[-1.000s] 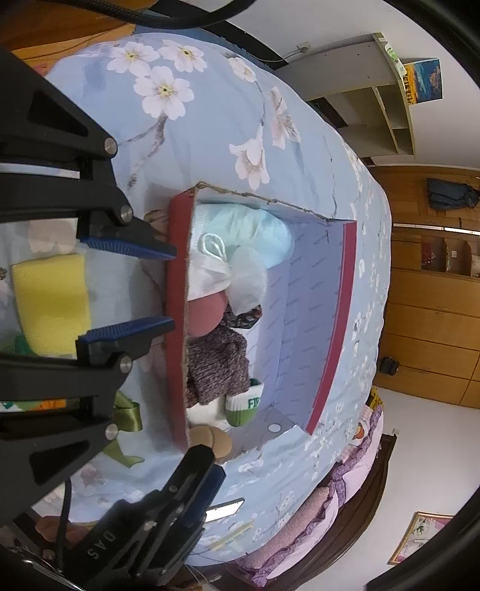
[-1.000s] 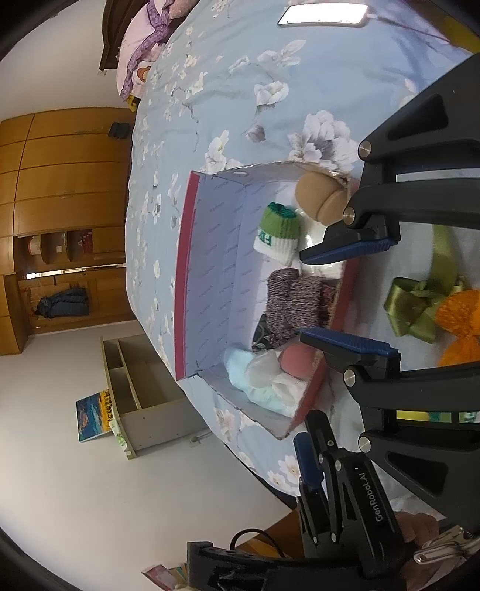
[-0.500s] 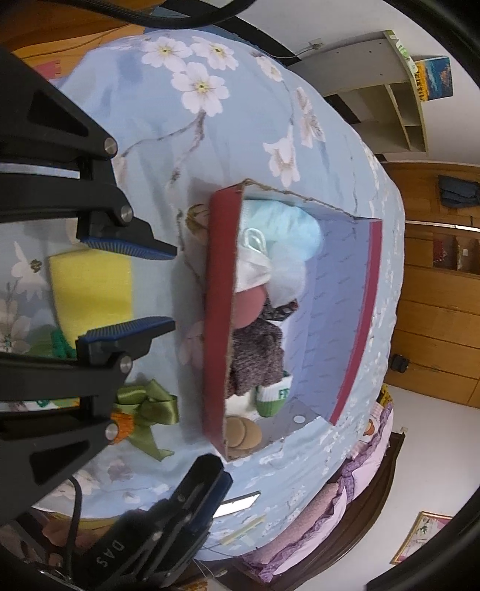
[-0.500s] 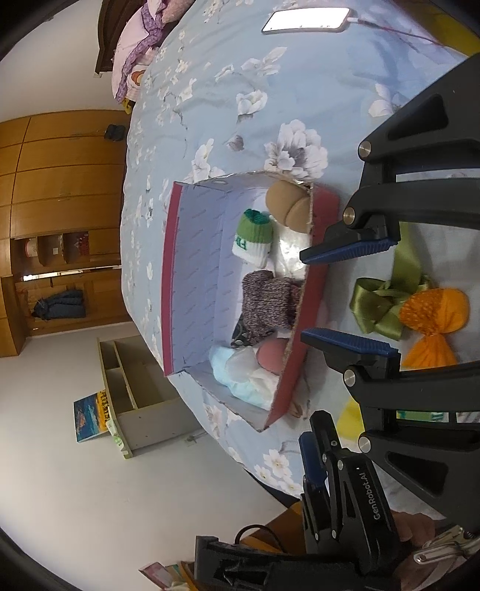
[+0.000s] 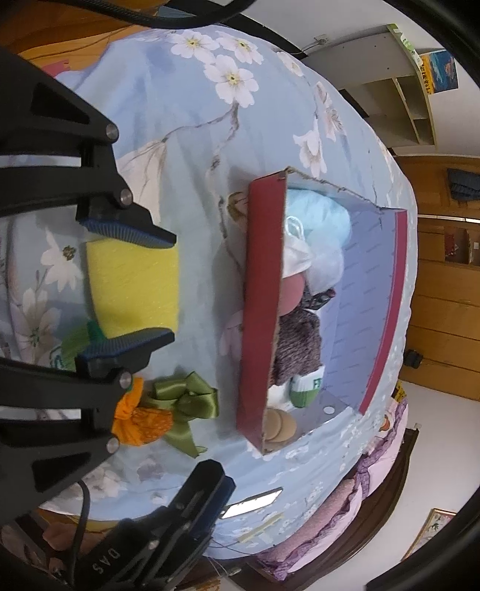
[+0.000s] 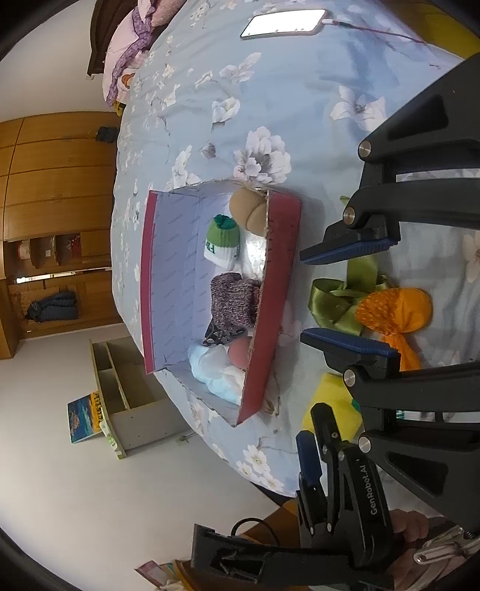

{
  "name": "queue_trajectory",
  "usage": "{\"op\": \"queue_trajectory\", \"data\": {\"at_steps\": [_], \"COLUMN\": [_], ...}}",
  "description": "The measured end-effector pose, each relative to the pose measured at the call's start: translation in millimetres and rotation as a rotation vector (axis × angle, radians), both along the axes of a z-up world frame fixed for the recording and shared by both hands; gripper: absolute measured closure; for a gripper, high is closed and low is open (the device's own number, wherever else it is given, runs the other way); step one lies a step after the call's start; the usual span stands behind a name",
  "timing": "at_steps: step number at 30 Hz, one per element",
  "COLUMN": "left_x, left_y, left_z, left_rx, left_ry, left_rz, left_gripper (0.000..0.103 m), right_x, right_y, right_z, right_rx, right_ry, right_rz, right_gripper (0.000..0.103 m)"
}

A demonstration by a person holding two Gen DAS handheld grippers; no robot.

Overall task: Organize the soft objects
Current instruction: 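Lower the left tool onto the yellow sponge while the right tool approaches the orange mesh ball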

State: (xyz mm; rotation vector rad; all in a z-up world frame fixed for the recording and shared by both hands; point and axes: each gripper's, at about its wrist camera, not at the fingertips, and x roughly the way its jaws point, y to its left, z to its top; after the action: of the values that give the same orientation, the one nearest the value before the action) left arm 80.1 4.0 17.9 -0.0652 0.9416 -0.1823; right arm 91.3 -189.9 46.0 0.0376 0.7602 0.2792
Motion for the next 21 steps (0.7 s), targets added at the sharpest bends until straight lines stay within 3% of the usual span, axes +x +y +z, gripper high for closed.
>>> {"op": "queue_trajectory", "data": {"at_steps": [9,21], "left_x": [-4.8,0.2], "left_y": [-9.9,-19.1], "left_z": [-8.9,-20.3], "left_rx": [0.051,0.118], "left_ry": [-0.003,-0.021], "left_rz": [-0.007,0.013], "left_gripper": [0.038,0.036], "right_x": [-12.7,-19.7], "right_y": [-5.2,-12.8], "right_z": [-7.3,-25.0], "right_rx": [-0.005,0.014], "right_ry": [0.018,0.069], "right_rz": [-0.003,-0.005], "right_gripper": [0.066,0.066]}}
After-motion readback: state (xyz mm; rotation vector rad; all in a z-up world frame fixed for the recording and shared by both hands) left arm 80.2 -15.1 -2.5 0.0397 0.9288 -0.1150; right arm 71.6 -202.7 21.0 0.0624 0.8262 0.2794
